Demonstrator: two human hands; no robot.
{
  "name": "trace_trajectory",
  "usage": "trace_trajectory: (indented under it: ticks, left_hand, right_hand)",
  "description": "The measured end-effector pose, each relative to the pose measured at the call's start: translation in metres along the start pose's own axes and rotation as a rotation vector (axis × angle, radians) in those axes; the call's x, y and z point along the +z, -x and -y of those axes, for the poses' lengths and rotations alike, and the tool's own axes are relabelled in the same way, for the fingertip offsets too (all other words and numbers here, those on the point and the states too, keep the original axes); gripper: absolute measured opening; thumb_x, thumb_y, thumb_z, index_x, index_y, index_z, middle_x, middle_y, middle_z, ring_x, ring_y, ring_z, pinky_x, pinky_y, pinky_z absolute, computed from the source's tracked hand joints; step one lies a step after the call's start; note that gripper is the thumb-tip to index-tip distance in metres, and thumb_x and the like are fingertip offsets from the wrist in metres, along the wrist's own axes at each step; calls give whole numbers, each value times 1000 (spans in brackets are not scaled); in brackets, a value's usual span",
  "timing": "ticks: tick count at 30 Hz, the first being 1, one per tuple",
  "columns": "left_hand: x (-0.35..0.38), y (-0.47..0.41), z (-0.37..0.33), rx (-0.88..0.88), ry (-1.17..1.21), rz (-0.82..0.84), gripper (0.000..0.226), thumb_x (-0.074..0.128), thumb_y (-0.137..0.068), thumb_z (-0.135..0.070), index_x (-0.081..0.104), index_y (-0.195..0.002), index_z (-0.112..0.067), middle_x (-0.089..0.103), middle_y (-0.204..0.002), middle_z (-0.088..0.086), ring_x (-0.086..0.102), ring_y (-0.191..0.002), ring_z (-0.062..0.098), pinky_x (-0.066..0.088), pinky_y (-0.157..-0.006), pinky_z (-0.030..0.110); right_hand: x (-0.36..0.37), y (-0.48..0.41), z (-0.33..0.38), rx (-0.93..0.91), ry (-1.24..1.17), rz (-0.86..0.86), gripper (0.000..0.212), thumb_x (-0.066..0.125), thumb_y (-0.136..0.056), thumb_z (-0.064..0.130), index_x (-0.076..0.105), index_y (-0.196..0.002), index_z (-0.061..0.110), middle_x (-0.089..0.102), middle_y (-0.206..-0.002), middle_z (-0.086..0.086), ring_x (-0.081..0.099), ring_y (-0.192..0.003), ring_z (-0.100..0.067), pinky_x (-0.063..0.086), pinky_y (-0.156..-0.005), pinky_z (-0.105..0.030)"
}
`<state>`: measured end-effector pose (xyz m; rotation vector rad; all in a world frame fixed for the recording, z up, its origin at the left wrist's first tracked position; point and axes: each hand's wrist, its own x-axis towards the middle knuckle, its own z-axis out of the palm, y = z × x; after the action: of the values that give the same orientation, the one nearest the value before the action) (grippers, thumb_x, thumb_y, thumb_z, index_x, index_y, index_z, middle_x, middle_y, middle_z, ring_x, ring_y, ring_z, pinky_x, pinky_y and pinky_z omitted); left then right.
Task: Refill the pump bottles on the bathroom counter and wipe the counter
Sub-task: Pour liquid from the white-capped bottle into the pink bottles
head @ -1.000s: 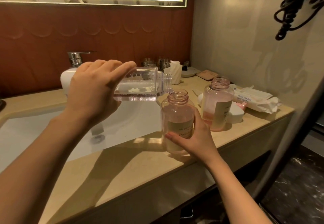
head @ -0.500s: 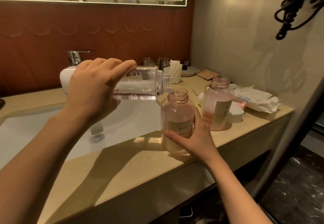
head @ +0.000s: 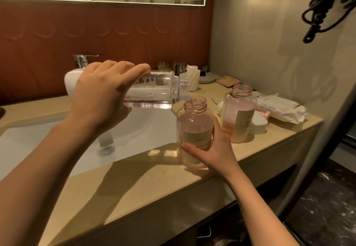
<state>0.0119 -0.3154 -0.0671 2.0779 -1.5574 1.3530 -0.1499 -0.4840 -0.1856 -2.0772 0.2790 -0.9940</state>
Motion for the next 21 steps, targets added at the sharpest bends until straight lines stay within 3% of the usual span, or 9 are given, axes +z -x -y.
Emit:
trace_trajectory:
  ticks: [6,10,14,21]
  left_hand:
    - [-1,-1,1,5,-11,-1,70,85,-61,-7,56,-124,-14,67,-106,14,62,-88,38,46,-71,44]
    - [-1,-1,0,7,-6,0,70,85,-61,-6,56,-124,-14,67,-106,14,62,-88,37,46,-72,44]
    - [-1,0,0,2,-7,2,71,86,-60,-7,55,-123,-15,67,-106,14,62,-89,38,47,-72,45]
    - [-2,0,1,6,-14,9,70,85,-61,-6,55,-123,-15,67,-106,14,62,-88,38,46,-72,44]
  right_hand:
    - [0,0,1,3,9,5,81,67,-56,67,31,-124,43,44,-116,34,45,-107,17,40,-86,-5]
    - [0,0,0,1,7,3,83,68,-57,66,33,-127,39,46,-117,32,46,-109,14,40,-87,-6]
    - [-1,0,2,7,1,7,75,68,-56,65,29,-119,52,42,-114,37,43,-106,22,36,-83,1]
    - [-1,0,2,0,10,4,73,68,-57,65,29,-117,53,44,-113,37,43,-105,22,36,-84,0]
